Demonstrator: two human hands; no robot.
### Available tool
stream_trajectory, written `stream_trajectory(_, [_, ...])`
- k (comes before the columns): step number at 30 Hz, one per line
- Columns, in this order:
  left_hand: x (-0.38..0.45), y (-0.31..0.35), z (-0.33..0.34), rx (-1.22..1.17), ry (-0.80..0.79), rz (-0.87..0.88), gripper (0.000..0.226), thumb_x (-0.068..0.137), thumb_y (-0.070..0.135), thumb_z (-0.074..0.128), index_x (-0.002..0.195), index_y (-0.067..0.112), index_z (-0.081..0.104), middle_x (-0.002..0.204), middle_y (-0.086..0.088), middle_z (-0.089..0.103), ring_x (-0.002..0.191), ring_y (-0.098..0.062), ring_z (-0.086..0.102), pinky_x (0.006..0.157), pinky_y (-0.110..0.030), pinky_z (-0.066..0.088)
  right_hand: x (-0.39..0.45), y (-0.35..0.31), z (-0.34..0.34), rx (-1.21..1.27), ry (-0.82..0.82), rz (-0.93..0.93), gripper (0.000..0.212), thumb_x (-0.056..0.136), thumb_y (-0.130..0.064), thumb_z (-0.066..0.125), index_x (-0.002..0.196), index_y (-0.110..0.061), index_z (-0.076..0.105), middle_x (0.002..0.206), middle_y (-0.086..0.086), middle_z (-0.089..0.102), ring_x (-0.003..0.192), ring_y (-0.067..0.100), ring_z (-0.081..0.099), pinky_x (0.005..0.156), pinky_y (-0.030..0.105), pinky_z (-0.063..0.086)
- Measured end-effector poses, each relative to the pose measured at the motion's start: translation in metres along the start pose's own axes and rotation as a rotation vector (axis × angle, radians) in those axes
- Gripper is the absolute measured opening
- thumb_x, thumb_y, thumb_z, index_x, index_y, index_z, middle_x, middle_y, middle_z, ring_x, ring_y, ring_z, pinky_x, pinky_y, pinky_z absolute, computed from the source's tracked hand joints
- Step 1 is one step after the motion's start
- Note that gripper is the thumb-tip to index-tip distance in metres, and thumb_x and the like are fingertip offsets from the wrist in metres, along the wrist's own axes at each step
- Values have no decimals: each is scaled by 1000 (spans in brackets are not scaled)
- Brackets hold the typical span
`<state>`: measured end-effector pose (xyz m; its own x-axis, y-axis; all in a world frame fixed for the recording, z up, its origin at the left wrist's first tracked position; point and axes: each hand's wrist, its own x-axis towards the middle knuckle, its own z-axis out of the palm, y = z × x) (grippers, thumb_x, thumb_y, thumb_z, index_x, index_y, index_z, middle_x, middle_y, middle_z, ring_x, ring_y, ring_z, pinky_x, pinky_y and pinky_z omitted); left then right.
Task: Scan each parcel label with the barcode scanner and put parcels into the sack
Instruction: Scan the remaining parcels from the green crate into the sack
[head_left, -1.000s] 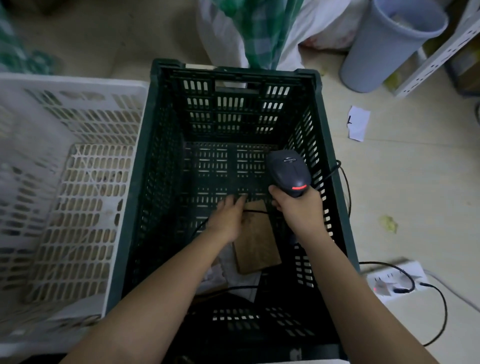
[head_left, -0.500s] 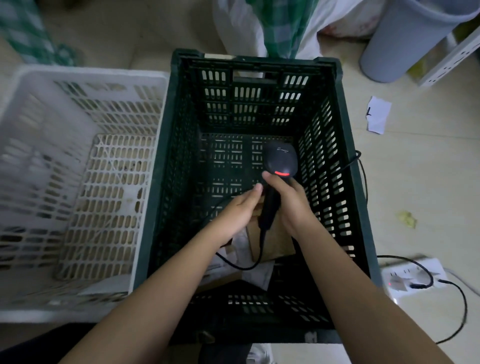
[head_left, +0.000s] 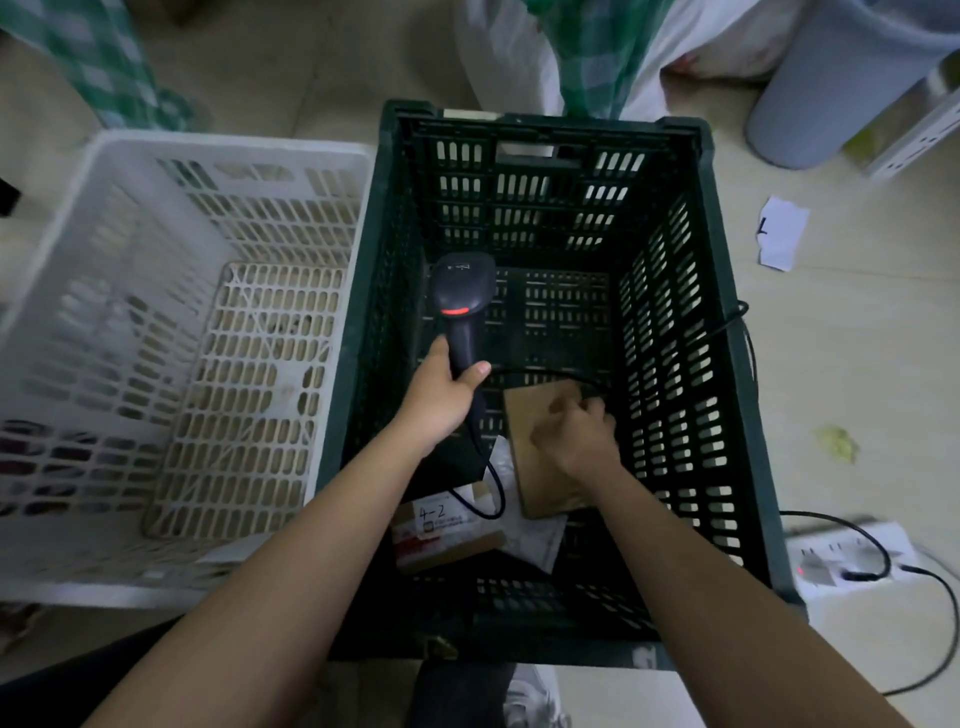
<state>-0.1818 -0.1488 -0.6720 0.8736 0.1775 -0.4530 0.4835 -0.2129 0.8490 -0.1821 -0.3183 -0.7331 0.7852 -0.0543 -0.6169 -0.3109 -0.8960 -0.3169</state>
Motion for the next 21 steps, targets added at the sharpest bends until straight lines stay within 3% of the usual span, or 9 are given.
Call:
stream_trajectory(3, [3, -7, -3, 8, -17, -11, 27, 96, 20, 56, 121, 15, 46, 116, -5, 58, 108, -20, 54, 89, -29, 41, 3, -10, 15, -79, -131, 81, 96, 79, -59, 68, 150, -21, 16, 156, 17, 0, 140, 45, 14, 109, 50, 30])
stream_trajectory(5, [4, -12, -5, 9, -28, -10, 26, 96, 18, 56, 120, 14, 47, 115, -5, 58, 106, -19, 54, 89, -28, 41, 10, -13, 25, -123, -181, 125, 111, 76, -64, 68, 153, -21, 0, 159, 17, -13, 144, 47, 6, 109, 55, 29])
stream_trajectory(8, [6, -13, -7, 24, -59, 3, 29, 96, 17, 56, 123, 11, 47, 112, -3, 57, 104, -17, 54, 89, -26, 40, 20, -14, 36, -188, -222, 156, 119, 75, -67, 67, 153, -24, -13, 159, 18, -21, 144, 49, -3, 109, 62, 25])
stream_trajectory(12, [8, -14, -7, 55, -76, 27, 28, 95, 17, 58, 121, 10, 49, 109, -2, 58, 102, -16, 54, 90, -29, 42, 28, -11, 41, -266, -183, 183, 115, 77, -62, 69, 152, -33, -13, 156, 22, -25, 143, 51, -7, 110, 68, 18])
stream_trajectory(15, [8, -14, -7, 71, -97, 39, 30, 95, 18, 58, 123, 10, 49, 110, -2, 57, 103, -15, 54, 94, -31, 42, 30, 2, 35, -200, -126, 161, 111, 78, -55, 71, 152, -30, -8, 157, 22, -16, 143, 47, 6, 111, 60, 27])
stream_trajectory(17, [7, -13, -8, 73, -109, 49, 30, 95, 18, 58, 123, 12, 48, 112, 1, 56, 104, -13, 51, 91, -28, 40, 33, 11, 31, -23, -131, 99, 110, 77, -47, 74, 154, -26, -2, 159, 19, -1, 143, 42, 16, 112, 52, 30])
stream_trajectory(18, [7, -12, -8, 73, -113, 57, 30, 95, 18, 58, 123, 14, 48, 113, 1, 55, 106, -13, 51, 91, -27, 38, 34, 12, 29, 171, -151, 56, 103, 79, -39, 76, 154, -23, 8, 158, 17, 14, 141, 38, 26, 110, 47, 34])
stream_trajectory(20, [5, -11, -9, 81, -111, 74, 30, 95, 18, 58, 123, 14, 48, 115, 1, 56, 109, -14, 52, 92, -27, 38, 33, 14, 24, 605, -135, 28, 68, 84, -16, 72, 144, -15, 40, 143, 15, 48, 128, 31, 49, 101, 38, 44])
stream_trajectory(21, [4, -10, -10, 85, -108, 83, 31, 95, 18, 58, 124, 14, 48, 116, 1, 57, 110, -13, 52, 92, -27, 38, 33, 15, 21, 706, -88, 22, 53, 88, -9, 67, 138, -11, 50, 137, 15, 55, 123, 30, 54, 99, 36, 46])
